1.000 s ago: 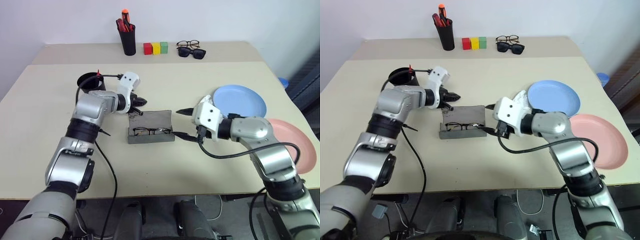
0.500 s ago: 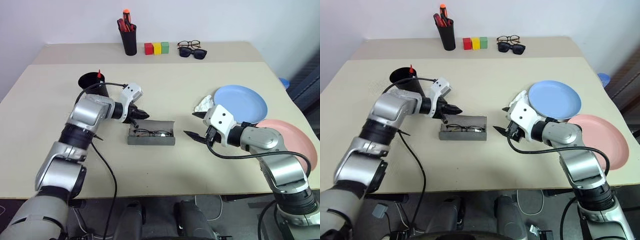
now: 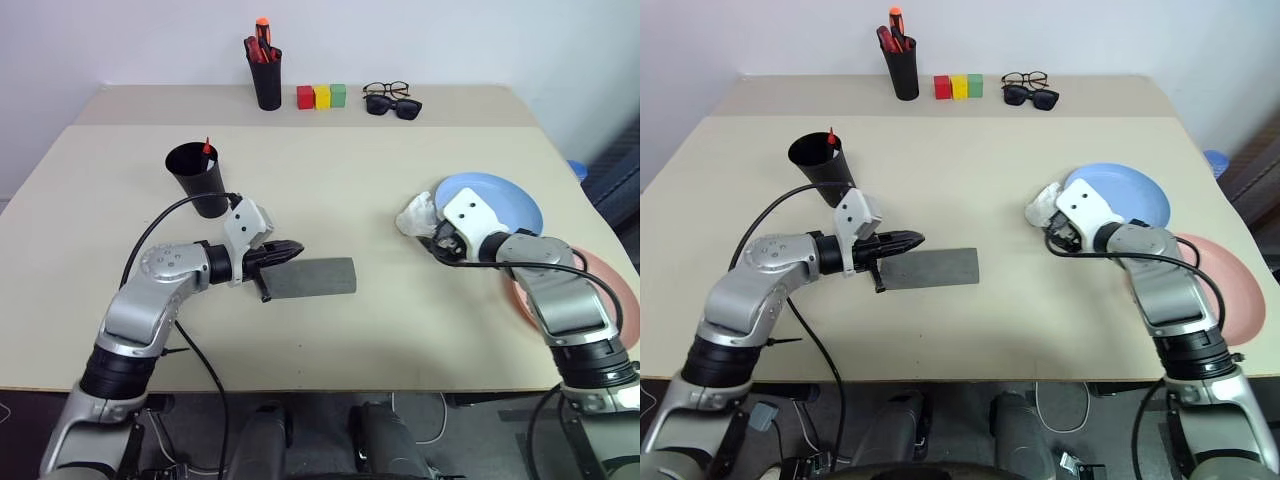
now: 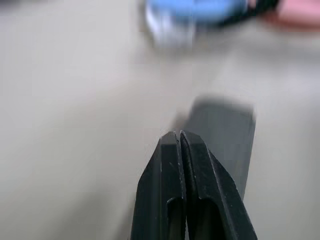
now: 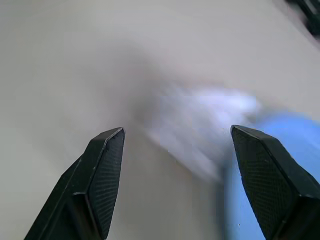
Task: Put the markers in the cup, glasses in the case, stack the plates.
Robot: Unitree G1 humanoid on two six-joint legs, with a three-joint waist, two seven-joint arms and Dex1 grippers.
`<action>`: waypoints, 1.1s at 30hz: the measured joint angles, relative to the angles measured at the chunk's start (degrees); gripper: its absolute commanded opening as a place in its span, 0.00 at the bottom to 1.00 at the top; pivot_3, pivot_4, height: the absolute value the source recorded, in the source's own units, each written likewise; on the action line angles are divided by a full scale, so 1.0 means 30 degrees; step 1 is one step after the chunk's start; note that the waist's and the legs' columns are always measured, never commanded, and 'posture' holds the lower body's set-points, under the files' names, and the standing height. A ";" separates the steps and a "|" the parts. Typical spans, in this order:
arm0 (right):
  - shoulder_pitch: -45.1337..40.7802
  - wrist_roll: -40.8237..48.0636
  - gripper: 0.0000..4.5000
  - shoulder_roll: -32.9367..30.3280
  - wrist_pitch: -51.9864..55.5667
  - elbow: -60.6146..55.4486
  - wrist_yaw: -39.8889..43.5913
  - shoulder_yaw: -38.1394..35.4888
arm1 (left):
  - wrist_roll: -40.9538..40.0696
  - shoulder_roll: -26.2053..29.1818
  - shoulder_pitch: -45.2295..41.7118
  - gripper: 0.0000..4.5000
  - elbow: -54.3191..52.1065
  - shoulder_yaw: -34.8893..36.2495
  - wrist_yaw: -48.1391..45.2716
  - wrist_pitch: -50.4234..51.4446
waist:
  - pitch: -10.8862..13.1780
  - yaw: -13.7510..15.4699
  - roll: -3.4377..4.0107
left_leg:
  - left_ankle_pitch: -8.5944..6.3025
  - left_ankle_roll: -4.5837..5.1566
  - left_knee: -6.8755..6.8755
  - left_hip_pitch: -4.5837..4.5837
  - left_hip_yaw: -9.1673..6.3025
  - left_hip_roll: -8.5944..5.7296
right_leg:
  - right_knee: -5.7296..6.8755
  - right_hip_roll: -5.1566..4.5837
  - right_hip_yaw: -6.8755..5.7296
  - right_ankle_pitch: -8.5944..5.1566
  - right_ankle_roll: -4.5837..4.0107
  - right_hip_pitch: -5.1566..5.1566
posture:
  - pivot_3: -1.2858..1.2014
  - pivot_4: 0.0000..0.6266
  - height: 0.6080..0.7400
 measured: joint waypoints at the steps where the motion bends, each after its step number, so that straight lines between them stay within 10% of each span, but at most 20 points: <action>1: 0.0033 -0.0482 0.76 -0.0368 -0.0332 0.0683 -0.0178 0.0141 | -0.0220 -0.0046 0.0102 0.01 -0.0279 0.0428 0.0299 -0.0012 | -0.0001 -0.0016 0.0001 | 0.0000 0.0001 0.0000 0.0002 0.0004 -0.0003 | 0.0000 0.0002 0.0001 0.0000 0.0001 0.0003 | 0.52 0.24 1.00; 7: 0.0114 -0.1485 0.58 -0.0412 -0.2022 0.2879 -0.0732 0.0420 | -0.0466 -0.0310 0.1614 0.00 -0.1121 0.0482 0.1241 -0.0008 | -0.0007 -0.0341 0.0013 | -0.0003 0.0007 -0.0009 0.0029 0.0008 0.0013 | 0.0015 0.0054 0.0020 0.0001 0.0002 0.0012 | 0.52 0.24 1.00; 12: 0.0196 -0.1578 0.01 -0.0205 -0.2611 0.3254 -0.0759 0.0419 | -0.0435 -0.0273 0.2028 0.00 -0.1373 0.0445 0.1653 -0.0043 | -0.0010 -0.0290 0.0018 | -0.0004 0.0006 -0.0005 0.0029 0.0009 0.0012 | 0.0019 0.0049 0.0024 0.0000 0.0002 0.0014 | 0.52 0.24 1.00; 21: 0.2237 -0.1999 0.01 -0.0656 -0.2873 -0.0109 -0.1239 -0.0701 | -0.0757 -0.1071 0.1783 0.00 -0.0980 0.0211 0.1859 -0.0978 | -0.0007 -0.0209 0.0040 | -0.0004 0.0006 -0.0005 0.0026 0.0001 0.0009 | 0.0015 0.0048 0.0020 0.0000 0.0002 0.0017 | 0.52 0.24 1.00; 33: 1.3458 0.0424 0.07 -0.2281 0.1086 -1.0810 0.3544 -1.1576 | -0.0307 -0.1523 -0.0415 0.00 0.2794 -0.2455 -0.0913 -0.3189 | -0.0022 0.0112 0.0090 | -0.0011 0.0018 0.0004 0.0055 0.0021 0.0003 | -0.0020 0.0070 0.0000 -0.0003 0.0004 0.0100 | 0.52 0.24 1.00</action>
